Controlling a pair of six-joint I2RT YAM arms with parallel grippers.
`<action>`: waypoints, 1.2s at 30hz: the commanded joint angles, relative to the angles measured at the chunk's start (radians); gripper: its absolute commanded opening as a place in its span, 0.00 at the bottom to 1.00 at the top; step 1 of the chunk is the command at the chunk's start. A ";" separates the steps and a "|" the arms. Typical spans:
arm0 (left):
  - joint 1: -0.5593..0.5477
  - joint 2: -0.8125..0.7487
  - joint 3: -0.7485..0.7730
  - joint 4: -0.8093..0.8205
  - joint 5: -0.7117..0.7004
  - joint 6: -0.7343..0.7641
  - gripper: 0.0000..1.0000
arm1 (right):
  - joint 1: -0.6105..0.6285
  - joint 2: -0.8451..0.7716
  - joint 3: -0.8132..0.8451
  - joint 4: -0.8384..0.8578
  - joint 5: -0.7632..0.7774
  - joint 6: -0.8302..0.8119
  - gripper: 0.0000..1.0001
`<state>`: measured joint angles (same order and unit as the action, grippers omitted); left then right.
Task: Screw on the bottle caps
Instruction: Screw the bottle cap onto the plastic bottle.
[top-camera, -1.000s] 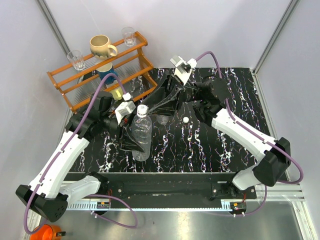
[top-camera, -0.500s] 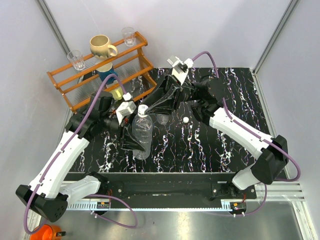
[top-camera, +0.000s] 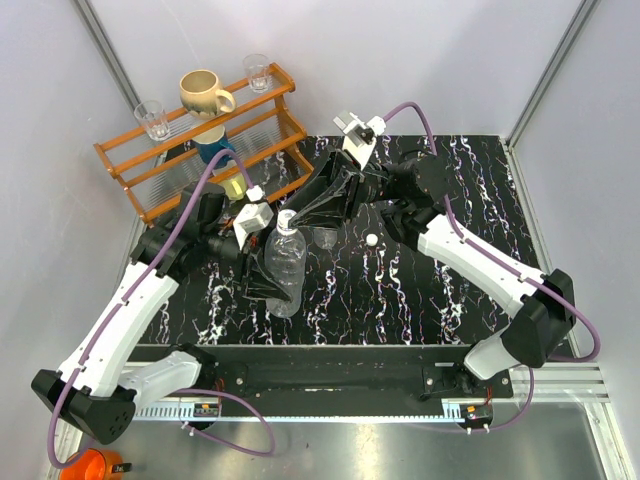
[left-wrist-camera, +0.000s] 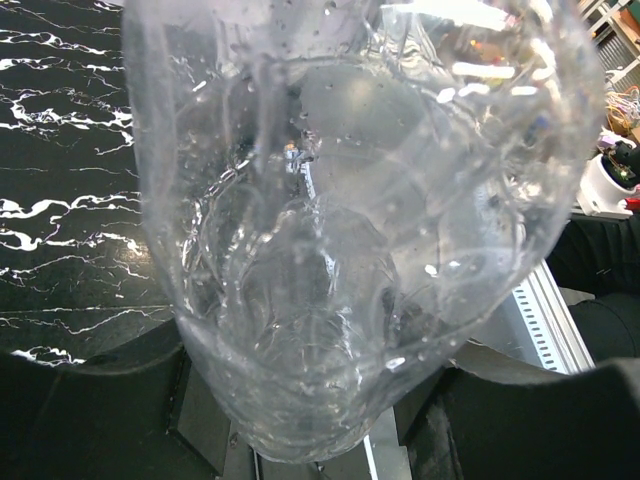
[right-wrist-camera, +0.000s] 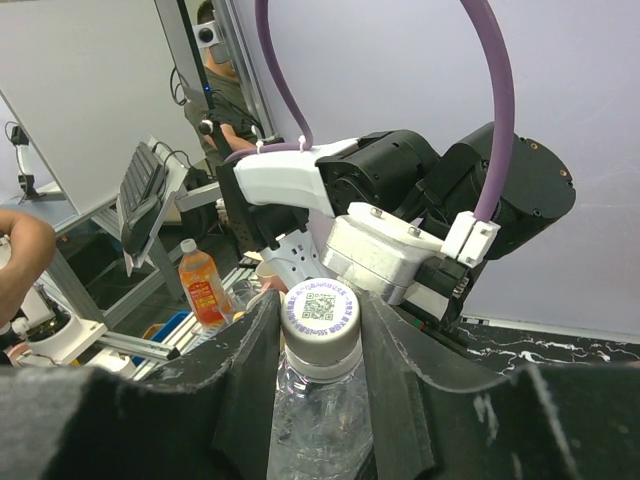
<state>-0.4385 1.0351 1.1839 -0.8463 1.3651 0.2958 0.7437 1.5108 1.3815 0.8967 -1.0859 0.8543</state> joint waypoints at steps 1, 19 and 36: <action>0.001 -0.010 0.008 0.013 -0.006 0.019 0.00 | 0.013 0.002 0.037 0.027 -0.020 0.011 0.42; 0.009 -0.023 0.026 0.090 -0.274 -0.061 0.00 | 0.025 -0.087 -0.051 -0.418 0.037 -0.296 0.27; 0.023 -0.020 0.036 0.131 -0.477 -0.096 0.00 | 0.025 -0.185 -0.130 -0.858 0.394 -0.404 0.08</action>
<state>-0.4355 1.0241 1.1839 -0.8684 0.9569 0.2283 0.7456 1.3155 1.2846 0.2550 -0.7200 0.4332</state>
